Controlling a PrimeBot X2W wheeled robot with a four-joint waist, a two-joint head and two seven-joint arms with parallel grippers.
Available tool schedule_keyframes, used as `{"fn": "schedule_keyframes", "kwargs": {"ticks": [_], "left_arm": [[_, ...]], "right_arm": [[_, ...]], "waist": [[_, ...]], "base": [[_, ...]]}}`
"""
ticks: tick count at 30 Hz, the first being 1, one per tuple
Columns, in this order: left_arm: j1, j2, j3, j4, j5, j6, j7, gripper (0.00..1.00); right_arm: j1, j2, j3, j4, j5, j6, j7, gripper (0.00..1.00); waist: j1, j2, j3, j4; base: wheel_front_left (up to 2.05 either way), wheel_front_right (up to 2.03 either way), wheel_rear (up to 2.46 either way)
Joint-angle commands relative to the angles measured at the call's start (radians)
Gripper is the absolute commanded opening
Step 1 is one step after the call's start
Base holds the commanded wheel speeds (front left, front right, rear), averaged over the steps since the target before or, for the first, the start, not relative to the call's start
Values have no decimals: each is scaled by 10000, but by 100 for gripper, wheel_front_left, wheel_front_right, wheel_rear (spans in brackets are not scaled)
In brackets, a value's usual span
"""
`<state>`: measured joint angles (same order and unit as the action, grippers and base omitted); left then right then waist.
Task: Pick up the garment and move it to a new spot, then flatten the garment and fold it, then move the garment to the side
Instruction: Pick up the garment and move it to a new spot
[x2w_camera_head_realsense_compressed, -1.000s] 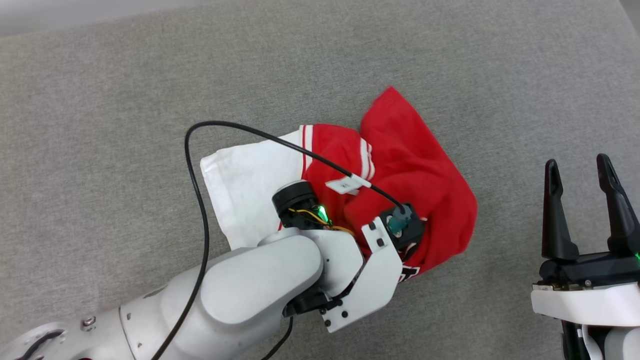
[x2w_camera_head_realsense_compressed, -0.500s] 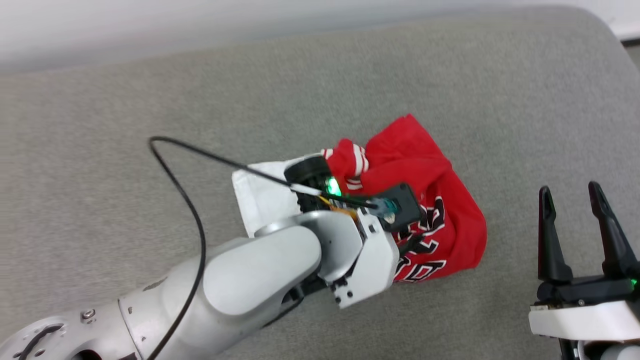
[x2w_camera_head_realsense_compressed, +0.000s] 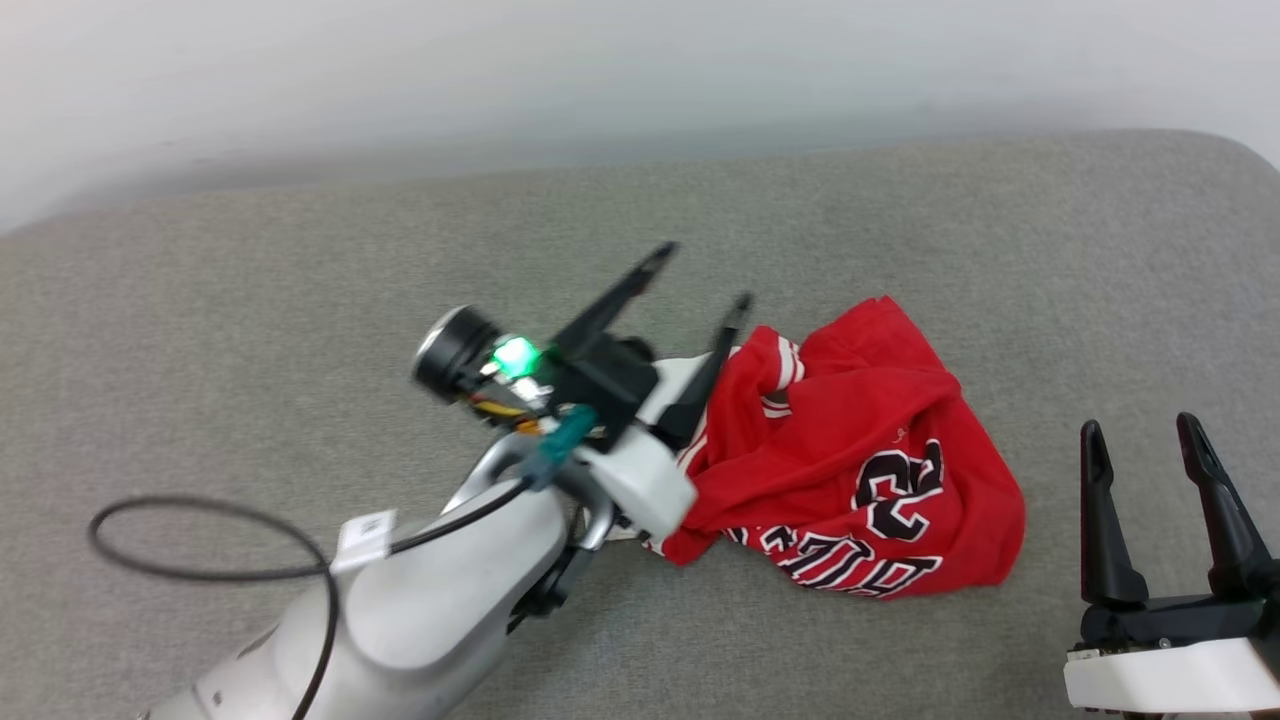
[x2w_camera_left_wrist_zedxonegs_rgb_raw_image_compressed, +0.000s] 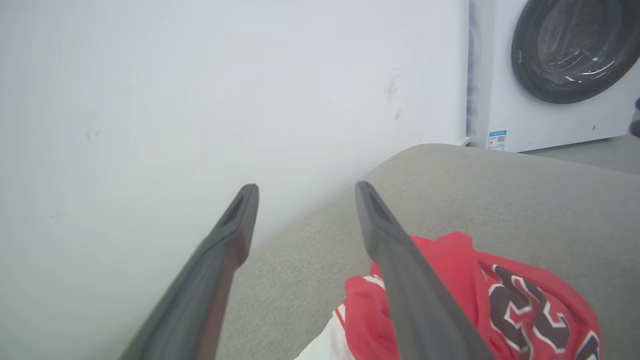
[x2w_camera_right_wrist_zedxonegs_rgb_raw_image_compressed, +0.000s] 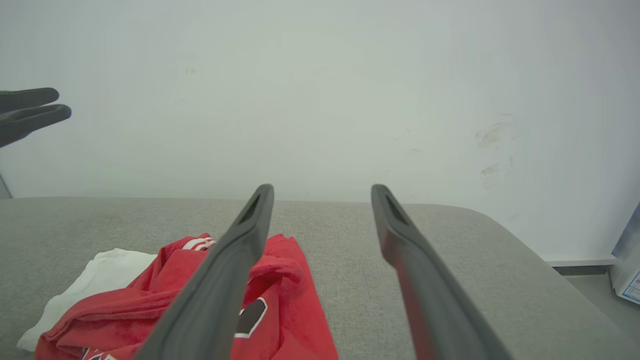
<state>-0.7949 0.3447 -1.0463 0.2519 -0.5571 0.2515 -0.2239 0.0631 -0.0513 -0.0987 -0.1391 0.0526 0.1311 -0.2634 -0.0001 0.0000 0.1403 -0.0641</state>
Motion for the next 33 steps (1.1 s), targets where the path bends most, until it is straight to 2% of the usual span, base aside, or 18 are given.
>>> {"fn": "schedule_keyframes", "kwargs": {"ticks": [1, 6, 9, 13, 16, 19, 22, 33], "left_arm": [[405, 56, 268, -63, 38, 402, -200, 100], [1489, 361, 1230, -452, 350, 1631, -414, 100], [2264, 496, 2007, -973, 762, 2209, -416, 100], [3453, 604, 3014, -1539, 1270, 2697, -414, 100], [4041, 569, 3478, -1786, 1500, 2809, -413, 100], [4859, 443, 4168, -2053, 1893, 2872, -414, 100], [5583, 260, 4740, -2238, 2249, 2731, -415, 100], [7374, -647, 6275, -2388, 3241, 1573, -416, 100]], "right_arm": [[83, 21, -48, 2, -44, -7, -21, 100], [215, 21, -71, 30, -60, -7, -21, 100], [222, 19, -102, 46, -66, -7, -20, 100], [277, 22, -114, 88, -56, -7, -20, 100], [329, 19, -141, 130, -42, -7, -20, 100], [418, 21, -159, 191, -12, -7, -20, 100], [486, 21, -160, 248, 30, -7, -20, 100], [912, 21, -163, 526, 286, -7, -20, 100]], "waist": [[1, 0, -97, 128], [1, 0, -193, 310], [1, 0, -230, 389], [1, 0, -329, 454], [1, 0, -395, 487], [1, 0, -498, 531], [1, 0, -611, 568], [1, 0, -1032, 694]], "base": [[0, 0, 0], [0, 0, 0], [0, 0, 0], [0, 0, 0], [0, 0, 0], [0, 0, 0], [0, 0, 0], [0, 0, 0]]}}
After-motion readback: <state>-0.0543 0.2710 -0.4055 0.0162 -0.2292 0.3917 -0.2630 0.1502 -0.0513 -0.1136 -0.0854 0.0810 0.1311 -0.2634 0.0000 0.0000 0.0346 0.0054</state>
